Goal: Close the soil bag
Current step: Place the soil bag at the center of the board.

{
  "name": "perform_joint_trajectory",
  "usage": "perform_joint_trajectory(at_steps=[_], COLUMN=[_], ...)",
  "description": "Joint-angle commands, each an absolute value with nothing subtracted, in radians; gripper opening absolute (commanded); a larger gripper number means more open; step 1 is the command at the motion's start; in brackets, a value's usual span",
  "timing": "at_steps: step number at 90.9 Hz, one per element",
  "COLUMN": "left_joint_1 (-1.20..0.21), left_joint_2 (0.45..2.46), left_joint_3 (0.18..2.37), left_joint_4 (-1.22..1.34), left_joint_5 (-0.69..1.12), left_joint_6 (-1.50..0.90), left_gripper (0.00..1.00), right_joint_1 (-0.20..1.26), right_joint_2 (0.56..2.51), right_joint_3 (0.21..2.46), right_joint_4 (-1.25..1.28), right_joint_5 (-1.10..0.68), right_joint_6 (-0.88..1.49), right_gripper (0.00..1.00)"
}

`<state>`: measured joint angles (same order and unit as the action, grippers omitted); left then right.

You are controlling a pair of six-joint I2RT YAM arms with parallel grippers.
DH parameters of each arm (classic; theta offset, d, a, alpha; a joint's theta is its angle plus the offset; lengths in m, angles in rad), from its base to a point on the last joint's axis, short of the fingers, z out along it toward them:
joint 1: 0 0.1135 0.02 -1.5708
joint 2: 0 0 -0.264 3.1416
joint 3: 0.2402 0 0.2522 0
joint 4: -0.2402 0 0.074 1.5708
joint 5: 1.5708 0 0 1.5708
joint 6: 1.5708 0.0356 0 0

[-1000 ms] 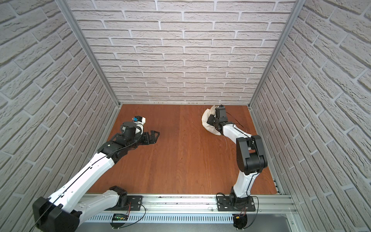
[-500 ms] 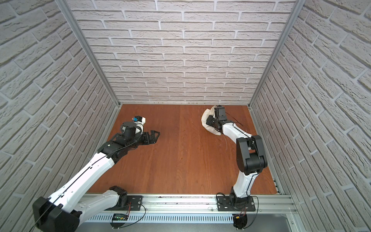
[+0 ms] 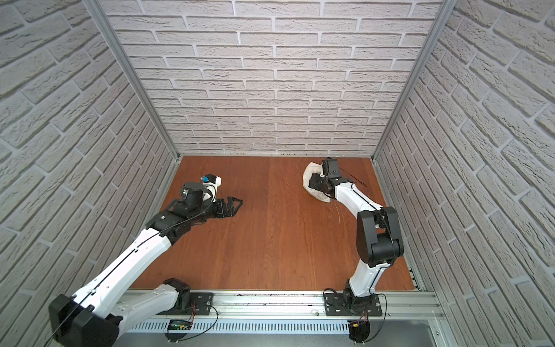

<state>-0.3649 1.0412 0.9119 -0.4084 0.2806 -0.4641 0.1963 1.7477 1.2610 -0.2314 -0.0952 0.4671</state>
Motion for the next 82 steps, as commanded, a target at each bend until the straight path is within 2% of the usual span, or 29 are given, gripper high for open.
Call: perform_joint_trajectory(at_steps=[1,13,82], left_joint_1=[-0.357,-0.358,-0.362], left_joint_2=[1.052,1.047,0.981], left_joint_3=[0.938,0.938,0.919], left_joint_4=[-0.359,-0.354,-0.374], left_joint_5=[0.405,0.443,0.413], left_joint_6=[-0.432,-0.426,-0.451], left_gripper=[0.98,0.98,0.98], right_joint_1=[0.196,0.196,0.237], right_joint_2=[1.699,1.682,1.488], right_joint_3=[1.282,1.279,1.119], right_joint_4=[-0.269,-0.281,-0.325], right_joint_5=[-0.079,-0.079,-0.027], right_joint_6=[0.452,0.454,0.469], right_gripper=[0.60,0.62,0.66])
